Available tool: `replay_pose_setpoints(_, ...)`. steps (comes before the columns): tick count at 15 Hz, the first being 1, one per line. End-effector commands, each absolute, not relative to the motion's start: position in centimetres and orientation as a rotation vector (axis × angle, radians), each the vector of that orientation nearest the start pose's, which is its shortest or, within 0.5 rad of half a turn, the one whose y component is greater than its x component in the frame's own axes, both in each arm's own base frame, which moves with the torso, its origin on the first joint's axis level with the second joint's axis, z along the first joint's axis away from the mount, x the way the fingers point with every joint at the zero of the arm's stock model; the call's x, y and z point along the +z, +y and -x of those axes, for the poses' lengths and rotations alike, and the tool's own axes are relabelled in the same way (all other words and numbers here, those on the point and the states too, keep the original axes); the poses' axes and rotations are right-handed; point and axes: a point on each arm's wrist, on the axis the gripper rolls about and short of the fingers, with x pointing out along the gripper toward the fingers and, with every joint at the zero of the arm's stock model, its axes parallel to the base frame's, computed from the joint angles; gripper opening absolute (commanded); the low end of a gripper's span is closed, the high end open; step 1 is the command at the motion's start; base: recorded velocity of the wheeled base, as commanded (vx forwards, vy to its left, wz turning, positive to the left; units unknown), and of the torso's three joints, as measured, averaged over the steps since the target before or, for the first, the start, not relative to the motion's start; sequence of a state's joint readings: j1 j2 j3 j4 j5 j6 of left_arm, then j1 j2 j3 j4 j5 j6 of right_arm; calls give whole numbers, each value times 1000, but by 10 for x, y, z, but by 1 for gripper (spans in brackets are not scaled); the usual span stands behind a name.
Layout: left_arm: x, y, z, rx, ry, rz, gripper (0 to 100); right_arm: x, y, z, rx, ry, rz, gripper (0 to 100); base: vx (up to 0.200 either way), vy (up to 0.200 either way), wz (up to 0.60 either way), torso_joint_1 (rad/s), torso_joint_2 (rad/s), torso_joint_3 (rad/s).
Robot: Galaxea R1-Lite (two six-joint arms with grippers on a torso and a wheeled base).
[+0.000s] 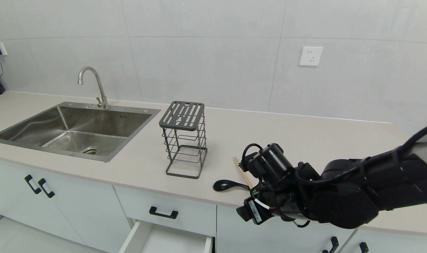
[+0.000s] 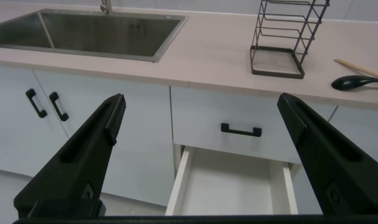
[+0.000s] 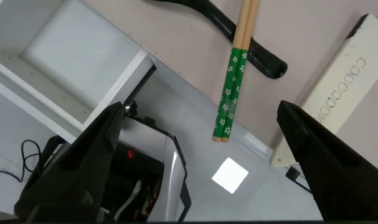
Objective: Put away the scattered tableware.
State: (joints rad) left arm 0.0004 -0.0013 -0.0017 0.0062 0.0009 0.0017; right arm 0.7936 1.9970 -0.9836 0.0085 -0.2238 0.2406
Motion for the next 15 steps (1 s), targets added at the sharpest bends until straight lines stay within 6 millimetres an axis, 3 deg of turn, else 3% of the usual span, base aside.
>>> replay_pose_setpoints(1,75,0,23,3,5,-2,100,63,240,-250,385,978,294,100,0,0,0,0,0,0)
replay_pose_setpoints(5,75,0,23,2,5,0,100,54,232,-268,335,994,276,100,0,0,0,0,0,0)
replay_pose_setpoints(13,75,0,23,3,5,2,100,44,230,-279,309,1008,271,100,0,0,0,0,0,0)
replay_pose_setpoints(14,75,0,23,3,5,2,100,44,229,-283,303,1003,264,0,0,0,0,0,0,0)
replay_pose_setpoints(15,75,0,23,3,5,2,100,45,228,-285,300,1001,260,0,0,0,0,0,0,0)
